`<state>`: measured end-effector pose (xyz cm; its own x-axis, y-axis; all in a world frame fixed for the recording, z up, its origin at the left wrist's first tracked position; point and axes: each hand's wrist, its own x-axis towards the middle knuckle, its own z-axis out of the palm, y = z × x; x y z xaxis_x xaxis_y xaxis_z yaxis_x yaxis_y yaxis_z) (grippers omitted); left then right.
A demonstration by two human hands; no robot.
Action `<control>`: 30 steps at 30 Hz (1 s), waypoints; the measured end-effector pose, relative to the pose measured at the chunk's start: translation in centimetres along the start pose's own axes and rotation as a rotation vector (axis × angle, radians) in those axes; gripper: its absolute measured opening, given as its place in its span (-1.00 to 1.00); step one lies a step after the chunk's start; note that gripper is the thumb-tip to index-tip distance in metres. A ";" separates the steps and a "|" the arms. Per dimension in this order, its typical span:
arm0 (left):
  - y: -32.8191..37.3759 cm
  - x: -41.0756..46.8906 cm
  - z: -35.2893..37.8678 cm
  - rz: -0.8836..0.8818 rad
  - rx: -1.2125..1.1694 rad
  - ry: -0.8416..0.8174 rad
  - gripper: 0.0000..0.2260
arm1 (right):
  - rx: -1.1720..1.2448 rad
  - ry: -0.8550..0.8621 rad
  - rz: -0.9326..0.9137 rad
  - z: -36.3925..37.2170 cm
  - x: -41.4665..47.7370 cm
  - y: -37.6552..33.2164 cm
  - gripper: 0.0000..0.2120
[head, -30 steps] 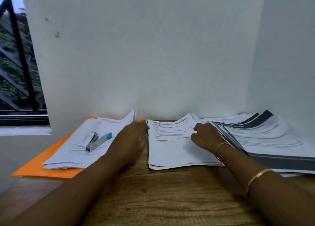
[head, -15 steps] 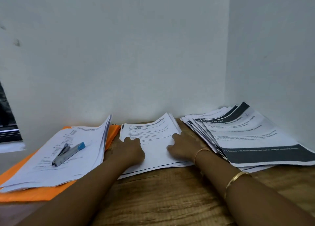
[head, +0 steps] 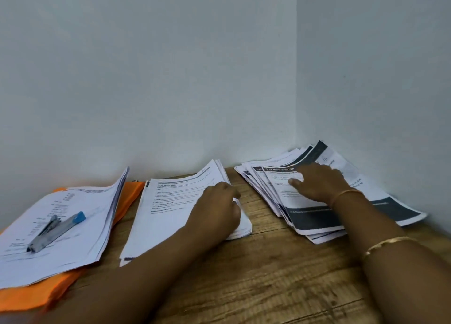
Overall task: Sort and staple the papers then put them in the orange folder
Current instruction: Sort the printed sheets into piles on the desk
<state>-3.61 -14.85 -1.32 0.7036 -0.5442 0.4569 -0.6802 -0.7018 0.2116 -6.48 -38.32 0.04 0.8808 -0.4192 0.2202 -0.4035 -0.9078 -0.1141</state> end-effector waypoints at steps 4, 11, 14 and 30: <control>3.4 1.8 1.7 -0.061 -0.150 -0.128 -0.76 | -0.033 -0.046 0.074 0.3 0.0 3.0 -0.42; 7.0 5.1 4.2 -0.284 -0.253 -0.277 -0.60 | 0.020 -0.300 0.173 1.1 -0.4 3.3 -0.28; 7.6 5.6 4.2 -0.256 -0.295 -0.235 -0.65 | 0.038 -0.343 0.097 1.4 -0.4 2.5 -0.28; 8.5 4.2 5.3 0.000 0.053 -0.248 -0.46 | 0.201 -0.281 0.055 1.7 0.4 1.4 -0.44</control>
<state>-5.38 -25.59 -2.20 0.7367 -0.6360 0.2298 -0.6734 -0.7212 0.1627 -6.33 -39.76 -1.69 0.9042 -0.4223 -0.0642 -0.4201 -0.8517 -0.3134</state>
